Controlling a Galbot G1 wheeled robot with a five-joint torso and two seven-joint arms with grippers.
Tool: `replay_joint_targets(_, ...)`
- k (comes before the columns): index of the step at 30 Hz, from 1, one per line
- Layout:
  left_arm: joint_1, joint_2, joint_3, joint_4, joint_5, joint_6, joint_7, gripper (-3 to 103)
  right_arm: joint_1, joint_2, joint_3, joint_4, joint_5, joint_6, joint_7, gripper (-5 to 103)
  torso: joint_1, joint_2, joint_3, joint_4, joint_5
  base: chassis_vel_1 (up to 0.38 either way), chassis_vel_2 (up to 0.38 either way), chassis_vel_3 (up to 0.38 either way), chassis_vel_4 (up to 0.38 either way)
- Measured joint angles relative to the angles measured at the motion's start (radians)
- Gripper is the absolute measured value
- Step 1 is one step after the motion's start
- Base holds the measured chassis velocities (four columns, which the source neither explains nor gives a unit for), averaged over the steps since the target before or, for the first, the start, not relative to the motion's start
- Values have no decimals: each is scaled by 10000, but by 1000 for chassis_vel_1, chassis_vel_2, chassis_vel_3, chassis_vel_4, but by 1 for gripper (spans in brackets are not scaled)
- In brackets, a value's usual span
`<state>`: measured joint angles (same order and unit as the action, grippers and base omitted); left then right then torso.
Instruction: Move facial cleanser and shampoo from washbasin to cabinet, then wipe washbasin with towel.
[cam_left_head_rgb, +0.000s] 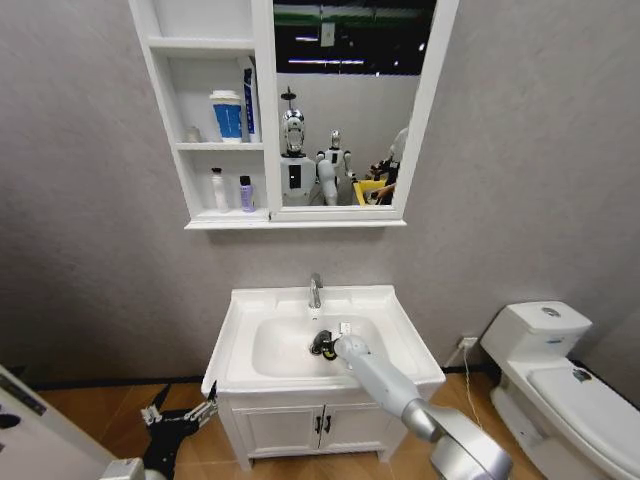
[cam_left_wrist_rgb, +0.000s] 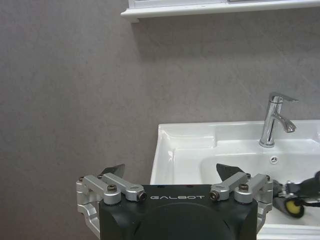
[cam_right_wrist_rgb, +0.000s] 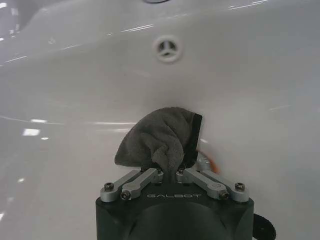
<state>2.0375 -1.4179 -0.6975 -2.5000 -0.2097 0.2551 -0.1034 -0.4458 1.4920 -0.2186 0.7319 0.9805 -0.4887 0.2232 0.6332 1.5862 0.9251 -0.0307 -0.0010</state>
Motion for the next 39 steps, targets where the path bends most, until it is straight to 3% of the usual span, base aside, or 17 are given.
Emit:
replay_joint_targets(3, 0, 0, 0, 0, 0, 0, 0, 100, 67, 341, -39, -45, 138, -48, 32, 5, 0, 0, 0, 1, 0, 0, 0, 0, 0)
replay_joint_targets(6, 0, 0, 0, 0, 0, 0, 0, 100, 318, 1121, -6, -76, 468, -73, 149, 5, 0, 0, 0, 9, 4, 0, 0, 0, 0)
replay_joint_targets(10, 0, 0, 0, 0, 0, 0, 0, 100, 380, 1129, 19, -68, 514, -65, 231, 5, 0, 0, 0, 7, 4, 0, 0, 0, 0)
replay_joint_targets(15, 0, 0, 0, 0, 0, 0, 0, 100, 82, 503, 33, 153, 409, -93, 429, 5, 1, 0, 0, -4, 0, 0, 0, 0, 0)
replay_joint_targets(16, 0, 0, 0, 0, 0, 0, 0, 100, -144, -13, 95, 507, 231, -121, 542, 5, 0, 0, 0, 6, 10, 0, 0, 0, 0)
replay_joint_targets(18, 0, 1, 0, 0, 0, 0, 0, 100, -421, -747, 188, 911, -120, -126, 592, 5, 1, 0, 0, -4, 2, 0, 0, 0, 0)
replay_joint_targets(21, 0, 0, 0, 0, 0, 0, 0, 100, -623, -1244, 359, 1257, -336, -124, 576, 5, 0, 0, 0, -2, 4, 0, 0, 0, 0)
replay_joint_targets(26, 1, 0, 0, 0, 0, 0, 0, 100, -744, -1419, 483, 1435, -474, -124, 508, 5, 0, 0, -1, 1, 5, 0, 0, 0, 0)
replay_joint_targets(30, 0, 0, 1, 0, 0, 0, 0, 100, -736, -1109, 471, 1365, -430, -125, 463, 5, 0, 0, 0, -1, 1, 0, 0, 0, 0)
replay_joint_targets(33, 0, 0, 0, 0, 0, 0, 0, 100, -616, -593, 480, 1044, -406, -104, 301, 5, 0, 1, 0, 1, 2, 0, 0, 0, 0)
replay_joint_targets(35, 0, 0, 1, 0, 0, 0, 0, 100, -388, 248, 546, 550, -345, -75, 190, 5, 1, 0, 0, 1, -1, 0, 0, 0, 0)
replay_joint_targets(39, 0, 0, 0, 0, 0, 0, 0, 100, -359, 752, 401, 614, -329, 114, -98, 5, 0, 0, 1, 5, 2, 0, 0, 0, 0)
